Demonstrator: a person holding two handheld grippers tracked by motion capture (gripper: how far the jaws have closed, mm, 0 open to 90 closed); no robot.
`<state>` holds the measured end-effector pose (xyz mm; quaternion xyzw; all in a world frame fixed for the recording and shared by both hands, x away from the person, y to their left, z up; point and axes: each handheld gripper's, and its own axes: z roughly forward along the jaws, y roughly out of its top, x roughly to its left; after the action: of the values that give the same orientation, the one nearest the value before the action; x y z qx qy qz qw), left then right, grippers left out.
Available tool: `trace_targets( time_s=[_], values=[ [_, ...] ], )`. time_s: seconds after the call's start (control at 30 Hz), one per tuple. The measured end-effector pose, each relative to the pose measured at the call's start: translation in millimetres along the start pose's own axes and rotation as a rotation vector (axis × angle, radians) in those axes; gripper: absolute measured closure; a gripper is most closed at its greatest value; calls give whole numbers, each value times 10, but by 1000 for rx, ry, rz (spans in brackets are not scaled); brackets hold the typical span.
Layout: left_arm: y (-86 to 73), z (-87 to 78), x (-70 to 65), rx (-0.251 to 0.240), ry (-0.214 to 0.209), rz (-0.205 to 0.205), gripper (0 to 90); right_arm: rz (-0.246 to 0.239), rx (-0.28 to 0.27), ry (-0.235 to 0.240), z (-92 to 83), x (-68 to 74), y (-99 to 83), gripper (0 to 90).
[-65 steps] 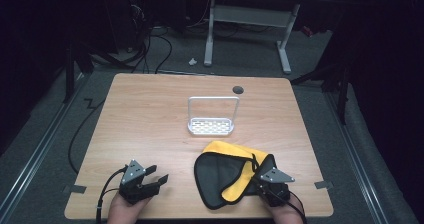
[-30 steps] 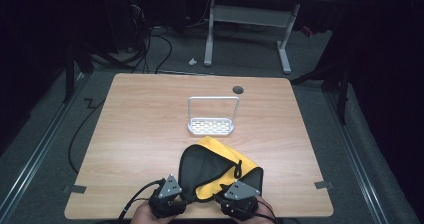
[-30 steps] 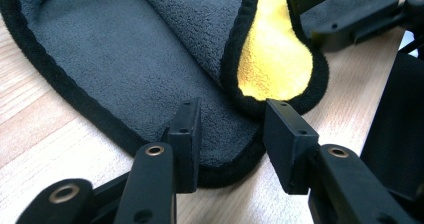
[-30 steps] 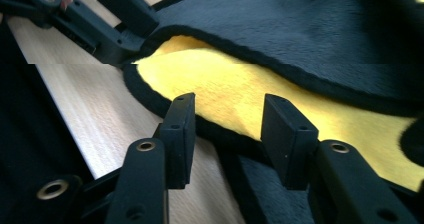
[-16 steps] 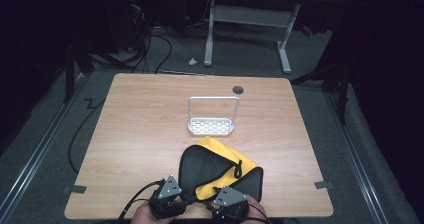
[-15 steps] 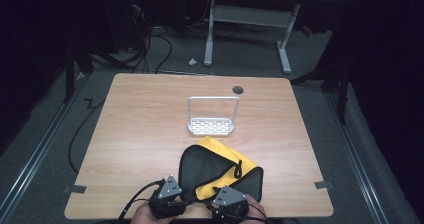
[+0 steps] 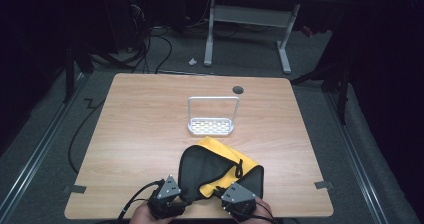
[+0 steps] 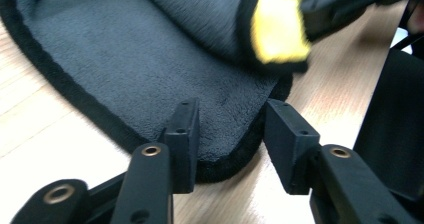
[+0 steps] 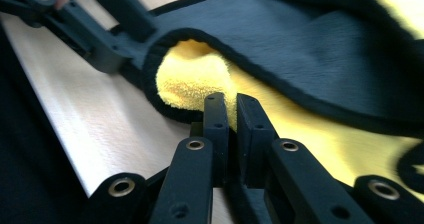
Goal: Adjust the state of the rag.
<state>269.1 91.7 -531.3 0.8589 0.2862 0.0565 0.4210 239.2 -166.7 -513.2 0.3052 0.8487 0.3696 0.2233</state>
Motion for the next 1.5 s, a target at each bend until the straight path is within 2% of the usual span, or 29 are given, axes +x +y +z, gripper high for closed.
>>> trace_targets(
  time_s=[0.1, 0.27, 0.3, 0.37, 0.43, 0.47, 0.5, 0.57, 0.6, 0.63, 0.67, 0.7, 0.73, 0.77, 0.83, 0.87, 0.9, 1.0, 1.07, 1.1, 1.13, 1.17, 1.2, 1.23, 1.3, 1.33, 1.4, 1.43, 1.5],
  values=[
    [-5, -31, 56, 8, 29, -6, 654, 57, -24, -29, -102, -143, -39, 847],
    [-35, -105, 181, 13, 79, -22, 681, 132, -43, -129, -268, -408, -162, 848],
    [-46, -135, 227, 16, 92, -32, 681, 132, -43, -129, -268, -408, -162, 848],
    [-85, -211, 341, 16, 128, -53, 698, 200, -41, -197, -338, -637, -276, 849],
    [-129, -308, 503, 18, 175, -92, 705, 222, -31, -243, -367, -752, -335, 849],
    [-129, -308, 503, 18, 175, -92, 708, 222, -31, -243, -367, -752, -335, 849],
    [-147, -344, 576, 13, 192, -115, 709, 259, -14, -282, -396, -885, -419, 848],
    [-162, -393, 707, 12, 237, -134, 711, 288, -4, -294, -410, -963, -474, 848],
    [-162, -393, 707, 12, 237, -134, 711, 300, 1, -301, -418, -995, -496, 847],
    [-154, -397, 746, 18, 272, -125, 710, 308, 0, -306, -423, -1022, -511, 847],
    [-141, -380, 792, 22, 340, -106, 710, 314, 4, -315, -423, -1028, -513, 847],
    [-135, -367, 814, 18, 368, -104, 710, 308, 8, -322, -421, -1030, -509, 846],
    [-135, -367, 814, 18, 368, -104, 709, 301, 13, -328, -417, -1022, -502, 845],
    [-126, -363, 833, 17, 390, -111, 709, 301, 13, -328, -417, -1022, -502, 845],
    [-108, -366, 831, 5, 406, -139, 692, 289, 12, -330, -403, -999, -485, 844],
    [-96, -374, 804, 0, 415, -141, 659, 282, 12, -332, -394, -982, -477, 840],
    [-79, -391, 761, -12, 411, -142, 649, 285, 11, -330, -395, -977, -475, 839],
    [-6, -426, 551, -63, 348, -127, 634, 287, 7, -331, -402, -987, -481, 834],
    [37, -393, 373, -80, 272, -109, 631, 296, 3, -326, -410, -1000, -488, 829],
    [62, -281, 183, -56, 170, -92, 626, 300, 1, -324, -413, -1006, -492, 826],
    [62, -281, 183, -56, 170, -92, 624, 302, -1, -322, -416, -1008, -496, 821],
    [69, -207, 90, -31, 127, -74, 621, 307, -3, -320, -418, -1006, -499, 817],
    [78, -79, -73, 14, 56, -48, 617, 307, 0, -319, -423, -1005, -499, 812],
    [78, -79, -73, 14, 56, -48, 613, 308, -3, -317, -426, -1005, -500, 805],
    [63, 48, -244, 46, -4, -19, 601, 313, -6, -315, -437, -1003, -505, 792],
    [63, 48, -244, 46, -4, -19, 580, 313, -6, -315, -437, -1003, -505, 792],
    [70, 66, -294, 50, 19, 15, 585, 315, -5, -316, -441, -1010, -516, 788],
    [77, 64, -283, 55, 31, 20, 614, 324, -4, -318, -442, -1016, -521, 783],
    [70, 53, -234, 50, 49, 11, 626, 327, -6, -319, -442, -1020, -523, 780]
  ],
)
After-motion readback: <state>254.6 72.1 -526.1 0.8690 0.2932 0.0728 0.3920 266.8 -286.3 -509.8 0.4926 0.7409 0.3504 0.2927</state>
